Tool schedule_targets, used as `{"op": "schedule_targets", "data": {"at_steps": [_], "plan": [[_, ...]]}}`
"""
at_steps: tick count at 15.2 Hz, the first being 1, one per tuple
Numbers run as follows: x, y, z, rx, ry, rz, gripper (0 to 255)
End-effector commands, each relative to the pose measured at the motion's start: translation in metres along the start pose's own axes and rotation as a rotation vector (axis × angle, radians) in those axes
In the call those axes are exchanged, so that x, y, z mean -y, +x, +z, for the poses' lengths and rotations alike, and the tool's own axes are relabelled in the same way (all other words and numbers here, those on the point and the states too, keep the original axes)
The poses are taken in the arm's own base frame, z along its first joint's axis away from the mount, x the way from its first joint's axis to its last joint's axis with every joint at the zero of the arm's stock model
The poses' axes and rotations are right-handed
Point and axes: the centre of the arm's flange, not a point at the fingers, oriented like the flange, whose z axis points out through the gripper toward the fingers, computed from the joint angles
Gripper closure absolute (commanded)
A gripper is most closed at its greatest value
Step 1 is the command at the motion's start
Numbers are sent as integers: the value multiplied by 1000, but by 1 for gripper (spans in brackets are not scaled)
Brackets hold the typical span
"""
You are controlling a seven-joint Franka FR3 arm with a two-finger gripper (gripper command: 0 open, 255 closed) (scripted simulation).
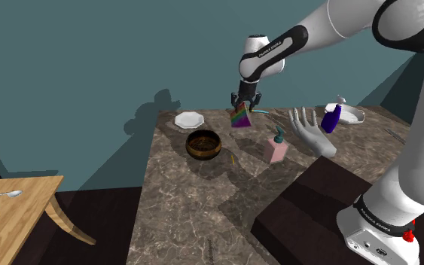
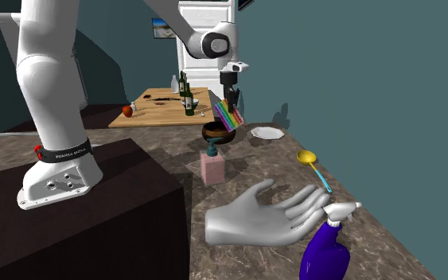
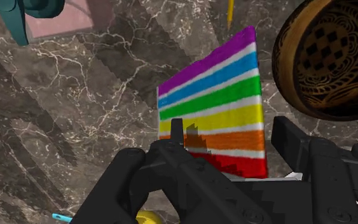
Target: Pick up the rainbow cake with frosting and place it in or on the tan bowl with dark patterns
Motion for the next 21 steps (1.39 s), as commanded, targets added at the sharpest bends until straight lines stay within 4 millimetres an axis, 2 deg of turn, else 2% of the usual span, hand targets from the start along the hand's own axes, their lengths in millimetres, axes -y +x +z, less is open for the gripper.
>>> {"op": "schedule_targets", "data": {"at_steps": [1, 14, 15, 21], "plan": [[28, -5, -3, -1, 0, 2, 255], [197, -36, -16, -1, 0, 2, 255], [205, -37, -17, -1, 0, 2, 255], [205, -38, 15, -1, 0, 2, 255]]}}
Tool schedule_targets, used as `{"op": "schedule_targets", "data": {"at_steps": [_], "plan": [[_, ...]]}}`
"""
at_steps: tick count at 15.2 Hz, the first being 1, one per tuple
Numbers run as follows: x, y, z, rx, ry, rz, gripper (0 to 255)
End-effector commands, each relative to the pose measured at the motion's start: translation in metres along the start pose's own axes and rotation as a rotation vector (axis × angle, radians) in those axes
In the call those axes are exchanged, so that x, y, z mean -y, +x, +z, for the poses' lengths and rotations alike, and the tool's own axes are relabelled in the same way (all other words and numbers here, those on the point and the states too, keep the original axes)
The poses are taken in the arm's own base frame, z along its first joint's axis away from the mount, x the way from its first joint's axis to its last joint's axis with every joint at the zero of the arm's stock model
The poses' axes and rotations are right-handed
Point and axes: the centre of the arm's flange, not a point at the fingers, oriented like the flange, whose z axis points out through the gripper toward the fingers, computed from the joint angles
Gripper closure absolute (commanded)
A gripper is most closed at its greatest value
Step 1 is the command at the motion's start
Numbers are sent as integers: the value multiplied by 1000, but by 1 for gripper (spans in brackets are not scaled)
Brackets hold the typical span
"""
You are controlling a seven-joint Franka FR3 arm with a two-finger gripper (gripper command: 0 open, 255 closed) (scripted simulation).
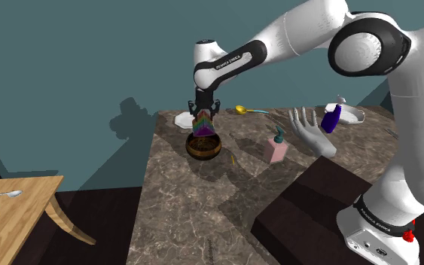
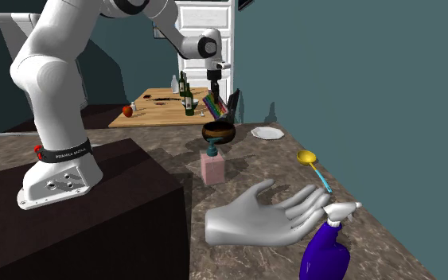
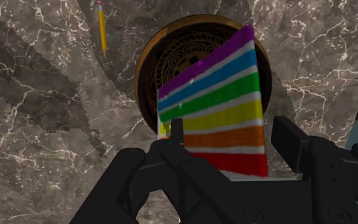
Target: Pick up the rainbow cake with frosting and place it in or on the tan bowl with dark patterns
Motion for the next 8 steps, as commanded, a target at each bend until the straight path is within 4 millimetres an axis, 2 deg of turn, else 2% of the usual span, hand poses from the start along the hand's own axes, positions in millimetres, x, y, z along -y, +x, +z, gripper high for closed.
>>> {"op": "schedule_targets", "data": {"at_steps": [1, 8], "plan": [[1, 0, 9, -1, 1, 0, 255], [1, -1, 46, -1, 1, 0, 255]]}}
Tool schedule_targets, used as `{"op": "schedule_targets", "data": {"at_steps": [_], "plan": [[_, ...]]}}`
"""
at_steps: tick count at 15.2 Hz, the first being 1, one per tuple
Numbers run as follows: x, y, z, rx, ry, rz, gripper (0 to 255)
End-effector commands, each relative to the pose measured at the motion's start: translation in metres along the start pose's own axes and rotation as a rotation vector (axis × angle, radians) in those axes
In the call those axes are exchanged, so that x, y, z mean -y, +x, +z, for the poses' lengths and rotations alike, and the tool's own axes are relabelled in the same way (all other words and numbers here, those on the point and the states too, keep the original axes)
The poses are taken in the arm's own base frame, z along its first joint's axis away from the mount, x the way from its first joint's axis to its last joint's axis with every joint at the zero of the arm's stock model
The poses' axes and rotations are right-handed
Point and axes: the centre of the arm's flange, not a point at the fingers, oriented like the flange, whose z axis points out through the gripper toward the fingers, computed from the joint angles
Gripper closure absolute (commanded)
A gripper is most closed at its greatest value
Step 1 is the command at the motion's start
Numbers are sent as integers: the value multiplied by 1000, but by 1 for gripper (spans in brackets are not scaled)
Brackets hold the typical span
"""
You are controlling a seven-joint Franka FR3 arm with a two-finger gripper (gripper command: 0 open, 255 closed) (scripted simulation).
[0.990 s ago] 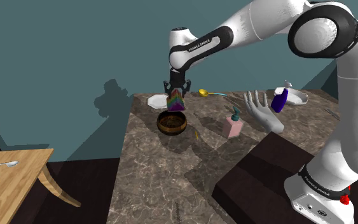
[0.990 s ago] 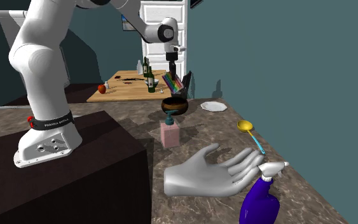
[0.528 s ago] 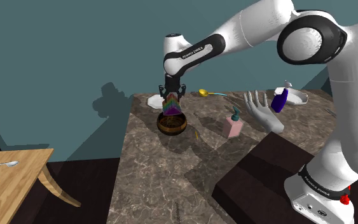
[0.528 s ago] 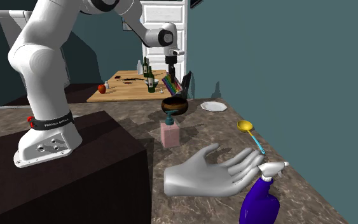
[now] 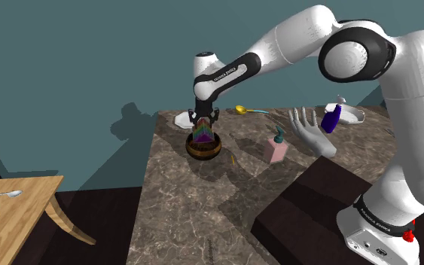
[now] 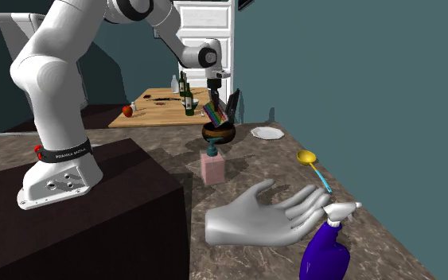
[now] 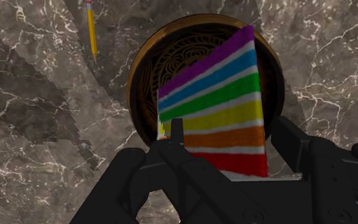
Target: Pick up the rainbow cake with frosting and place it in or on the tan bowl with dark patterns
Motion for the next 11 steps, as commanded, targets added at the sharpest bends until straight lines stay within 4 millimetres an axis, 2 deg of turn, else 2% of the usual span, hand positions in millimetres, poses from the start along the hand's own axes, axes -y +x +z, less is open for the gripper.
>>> {"op": "schedule_targets", "data": {"at_steps": [1, 4, 11], "plan": [[0, 0, 10, -1, 1, 0, 255], [0, -1, 29, -1, 1, 0, 255], [0, -1, 29, -1, 1, 0, 255]]}}
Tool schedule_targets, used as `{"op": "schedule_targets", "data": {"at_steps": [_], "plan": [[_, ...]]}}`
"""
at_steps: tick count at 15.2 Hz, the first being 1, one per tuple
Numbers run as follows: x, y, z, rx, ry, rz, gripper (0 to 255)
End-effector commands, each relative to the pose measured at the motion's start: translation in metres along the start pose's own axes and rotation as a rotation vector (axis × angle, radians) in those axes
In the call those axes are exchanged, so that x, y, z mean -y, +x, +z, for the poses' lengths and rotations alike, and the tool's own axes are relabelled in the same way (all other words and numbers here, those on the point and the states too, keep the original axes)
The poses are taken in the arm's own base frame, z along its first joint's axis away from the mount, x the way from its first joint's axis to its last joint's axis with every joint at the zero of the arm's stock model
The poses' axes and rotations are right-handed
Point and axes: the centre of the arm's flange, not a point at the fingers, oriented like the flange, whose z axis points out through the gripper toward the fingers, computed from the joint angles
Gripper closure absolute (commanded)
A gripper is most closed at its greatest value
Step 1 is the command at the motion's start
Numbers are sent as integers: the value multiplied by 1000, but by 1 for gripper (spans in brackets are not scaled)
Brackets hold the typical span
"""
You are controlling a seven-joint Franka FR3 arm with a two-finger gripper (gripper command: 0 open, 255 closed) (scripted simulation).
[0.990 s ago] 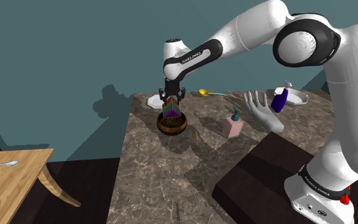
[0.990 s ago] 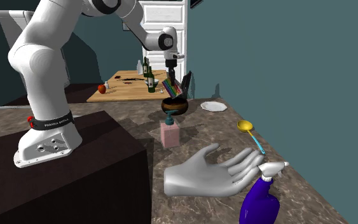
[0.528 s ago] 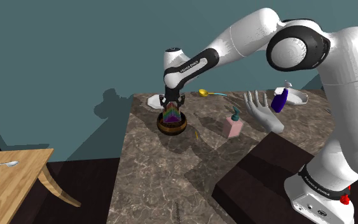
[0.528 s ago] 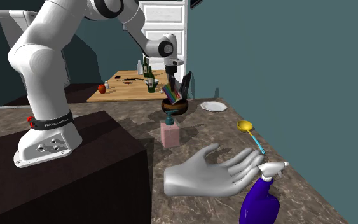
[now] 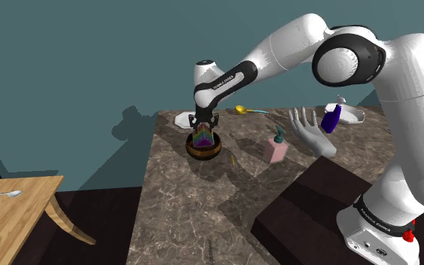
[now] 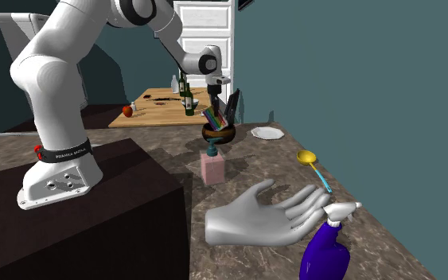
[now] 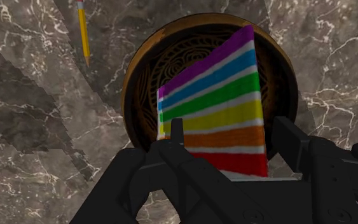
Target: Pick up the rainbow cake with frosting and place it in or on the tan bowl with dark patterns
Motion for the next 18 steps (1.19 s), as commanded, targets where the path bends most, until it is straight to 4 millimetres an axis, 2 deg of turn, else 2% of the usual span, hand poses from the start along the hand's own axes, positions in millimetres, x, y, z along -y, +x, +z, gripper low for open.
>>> {"op": "schedule_targets", "data": {"at_steps": [1, 2, 7, 11, 18], "plan": [[0, 0, -1, -1, 1, 0, 255], [0, 0, -1, -1, 1, 0, 0], [0, 0, -1, -1, 1, 0, 0], [0, 0, -51, -1, 1, 0, 0], [0, 0, -51, -1, 1, 0, 0]]}}
